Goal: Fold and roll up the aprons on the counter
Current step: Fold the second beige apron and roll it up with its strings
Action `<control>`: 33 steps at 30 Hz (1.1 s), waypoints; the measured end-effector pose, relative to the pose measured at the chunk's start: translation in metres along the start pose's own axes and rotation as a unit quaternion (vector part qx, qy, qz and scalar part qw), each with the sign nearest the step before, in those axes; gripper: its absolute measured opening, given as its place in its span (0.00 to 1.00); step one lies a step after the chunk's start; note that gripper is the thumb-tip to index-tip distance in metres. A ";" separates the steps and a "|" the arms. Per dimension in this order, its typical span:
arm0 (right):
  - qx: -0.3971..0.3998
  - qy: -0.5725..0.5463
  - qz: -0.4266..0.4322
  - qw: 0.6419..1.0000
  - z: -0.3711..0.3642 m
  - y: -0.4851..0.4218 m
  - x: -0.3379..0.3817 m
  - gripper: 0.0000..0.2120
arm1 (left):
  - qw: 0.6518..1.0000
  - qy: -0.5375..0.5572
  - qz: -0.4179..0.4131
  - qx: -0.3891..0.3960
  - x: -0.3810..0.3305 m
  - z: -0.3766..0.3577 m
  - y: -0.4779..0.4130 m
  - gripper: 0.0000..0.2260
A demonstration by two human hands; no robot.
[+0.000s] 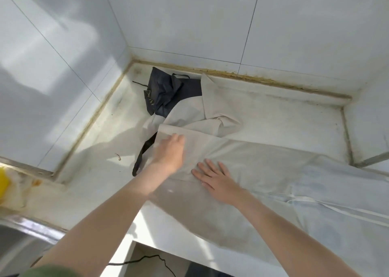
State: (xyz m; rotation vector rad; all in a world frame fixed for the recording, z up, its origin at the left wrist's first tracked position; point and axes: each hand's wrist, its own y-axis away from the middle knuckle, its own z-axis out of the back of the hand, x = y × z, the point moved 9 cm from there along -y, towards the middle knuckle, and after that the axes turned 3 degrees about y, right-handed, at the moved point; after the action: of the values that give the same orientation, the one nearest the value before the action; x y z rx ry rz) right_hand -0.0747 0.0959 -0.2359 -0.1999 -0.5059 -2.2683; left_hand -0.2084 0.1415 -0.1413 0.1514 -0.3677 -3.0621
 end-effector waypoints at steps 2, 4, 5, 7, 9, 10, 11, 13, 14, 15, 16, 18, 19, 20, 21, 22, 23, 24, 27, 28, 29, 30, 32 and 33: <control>0.010 -0.016 0.020 1.000 -0.001 -0.004 -0.001 0.26 | 0.985 0.052 -0.158 0.046 -0.048 -0.023 0.007 0.18; -0.047 -0.077 0.035 0.995 0.011 -0.001 -0.005 0.25 | 0.965 0.047 -0.240 0.092 -0.073 -0.048 0.014 0.25; -0.089 -0.106 0.022 0.990 0.019 0.004 -0.011 0.25 | 0.962 0.030 -0.252 0.096 -0.077 -0.058 0.015 0.29; -0.187 -0.118 -0.058 0.974 0.029 0.022 -0.041 0.24 | 0.960 -0.003 -0.267 0.087 -0.082 -0.072 0.013 0.35; -0.245 -0.099 -0.196 0.944 0.033 0.050 -0.083 0.22 | 0.951 -0.034 -0.292 0.091 -0.089 -0.083 0.012 0.38; -0.269 -0.091 -0.282 0.916 0.034 0.070 -0.108 0.21 | 0.944 -0.041 -0.312 0.099 -0.097 -0.088 0.012 0.38; -0.278 -0.091 -0.359 0.886 0.036 0.089 -0.129 0.22 | 0.938 -0.044 -0.327 0.107 -0.103 -0.092 0.012 0.37; -0.276 -0.095 -0.478 0.828 0.038 0.127 -0.161 0.22 | 0.928 -0.034 -0.350 0.121 -0.116 -0.098 0.011 0.36; -0.269 -0.112 -0.529 0.797 0.037 0.146 -0.174 0.23 | 0.923 -0.028 -0.364 0.119 -0.124 -0.099 0.011 0.35; -0.259 -0.138 -0.575 0.764 0.034 0.166 -0.186 0.25 | 0.919 -0.022 -0.378 0.112 -0.135 -0.100 0.011 0.34; -0.257 -0.165 -0.601 0.739 0.031 0.179 -0.195 0.27 | 0.916 -0.018 -0.387 0.106 -0.142 -0.100 0.010 0.34; -0.239 -0.224 -0.622 0.712 0.026 0.195 -0.208 0.25 | 0.909 -0.021 -0.402 0.111 -0.157 -0.101 0.009 0.32; -0.214 -0.264 -0.617 0.710 0.022 0.197 -0.212 0.21 | 0.905 -0.028 -0.408 0.118 -0.166 -0.105 0.008 0.31; -0.187 -0.312 -0.600 0.712 0.019 0.193 -0.214 0.16 | 0.901 -0.040 -0.413 0.124 -0.172 -0.106 0.008 0.30; -0.164 -0.357 -0.578 0.715 0.014 0.191 -0.214 0.11 | 0.898 -0.054 -0.418 0.128 -0.179 -0.108 0.008 0.30; -0.154 -0.394 -0.549 0.720 0.013 0.187 -0.212 0.10 | 0.897 -0.057 -0.418 0.131 -0.183 -0.108 0.008 0.31; -0.154 -0.424 -0.527 0.720 0.012 0.185 -0.211 0.12 | 0.894 -0.063 -0.425 0.128 -0.189 -0.106 0.008 0.32; -0.158 -0.446 -0.506 0.721 0.011 0.184 -0.209 0.13 | 0.889 -0.069 -0.438 0.113 -0.193 -0.104 0.009 0.31; -0.152 -0.464 -0.476 0.731 0.013 0.184 -0.202 0.11 | 0.860 -0.107 -0.495 0.052 -0.203 -0.103 0.016 0.20; -0.152 -0.470 -0.471 0.731 0.014 0.186 -0.200 0.12 | 0.852 -0.108 -0.511 0.025 -0.206 -0.099 0.019 0.19; -0.148 -0.471 -0.465 0.734 0.015 0.186 -0.198 0.12 | 0.850 -0.102 -0.517 -0.001 -0.209 -0.092 0.022 0.17; -0.144 -0.472 -0.458 0.740 0.016 0.186 -0.196 0.12 | 0.848 -0.095 -0.521 -0.016 -0.210 -0.086 0.024 0.16; -0.128 -0.474 -0.444 0.750 0.016 0.186 -0.191 0.10 | 0.844 -0.075 -0.529 -0.048 -0.213 -0.080 0.027 0.14; -0.117 -0.476 -0.439 0.753 0.016 0.187 -0.188 0.09 | 0.843 -0.071 -0.531 -0.056 -0.212 -0.079 0.028 0.14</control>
State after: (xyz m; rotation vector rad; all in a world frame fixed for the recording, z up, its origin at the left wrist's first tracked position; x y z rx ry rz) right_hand 0.1902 0.1148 -0.2227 -1.6036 -0.9683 -3.0086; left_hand 0.0120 0.1097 -0.1917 0.1612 -0.0993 -4.2061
